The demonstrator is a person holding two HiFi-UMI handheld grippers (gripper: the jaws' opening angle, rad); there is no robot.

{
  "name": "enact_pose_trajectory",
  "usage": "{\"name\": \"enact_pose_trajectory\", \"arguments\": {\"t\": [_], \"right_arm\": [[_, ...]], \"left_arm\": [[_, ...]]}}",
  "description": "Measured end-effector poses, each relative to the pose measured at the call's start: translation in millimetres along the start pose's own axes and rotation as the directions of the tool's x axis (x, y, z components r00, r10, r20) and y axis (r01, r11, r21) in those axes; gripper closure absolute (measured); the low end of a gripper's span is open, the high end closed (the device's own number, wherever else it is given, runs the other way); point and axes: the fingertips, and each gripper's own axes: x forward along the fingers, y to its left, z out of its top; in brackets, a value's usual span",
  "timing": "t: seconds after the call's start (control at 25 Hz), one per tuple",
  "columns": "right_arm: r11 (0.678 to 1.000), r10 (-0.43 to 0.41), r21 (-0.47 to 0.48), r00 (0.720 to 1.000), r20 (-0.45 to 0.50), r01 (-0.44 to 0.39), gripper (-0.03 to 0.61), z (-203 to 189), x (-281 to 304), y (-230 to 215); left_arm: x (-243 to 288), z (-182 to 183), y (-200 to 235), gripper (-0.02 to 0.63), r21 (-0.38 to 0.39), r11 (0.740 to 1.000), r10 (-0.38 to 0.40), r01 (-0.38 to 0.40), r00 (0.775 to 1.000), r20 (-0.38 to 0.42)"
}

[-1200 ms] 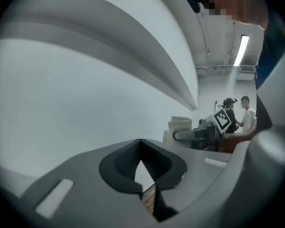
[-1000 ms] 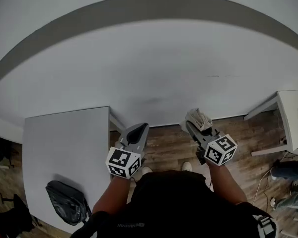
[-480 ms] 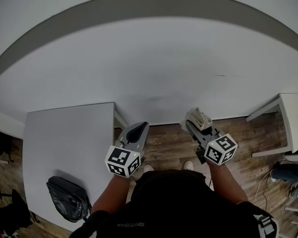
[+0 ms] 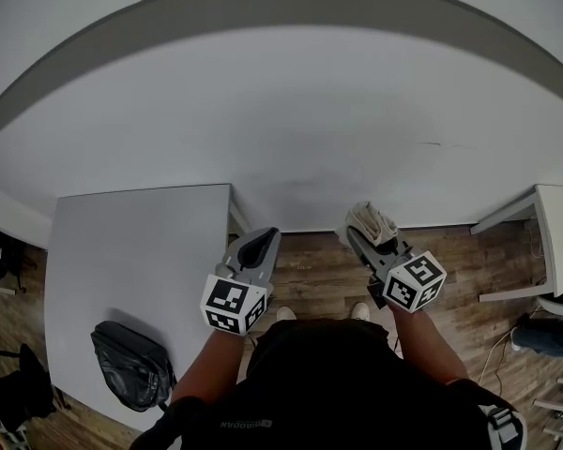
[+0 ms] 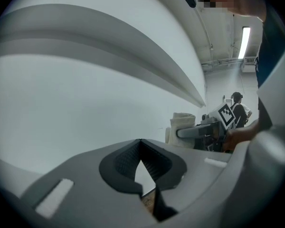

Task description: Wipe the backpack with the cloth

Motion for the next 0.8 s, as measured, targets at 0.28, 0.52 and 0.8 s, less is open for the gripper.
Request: {"name": "enact_pose_trajectory", "arguments": {"t": [0.28,0.52,0.8], "right_arm": [[0.998,0.059,-0.002,0.998,-0.006,-0.059,0.469,-8,22,26],[0.99,0.142,-0.011,0.989,-0.03,-0.142,0.469,-12,46,51],[0.969,0.246,-0.026,0.968,-0.046,-0.248,0.469,-8,68,65]], "left_arm": [[-29,-11,22,0.607,-0.022,0.996,0.081,-0.081,0.997,0.001],[-55,-19,39,0.607,-0.049,0.985,0.166,-0.166,0.986,0.004],[-80,-24,52,0.607,-0.093,0.954,0.288,-0.286,0.958,0.01]]}}
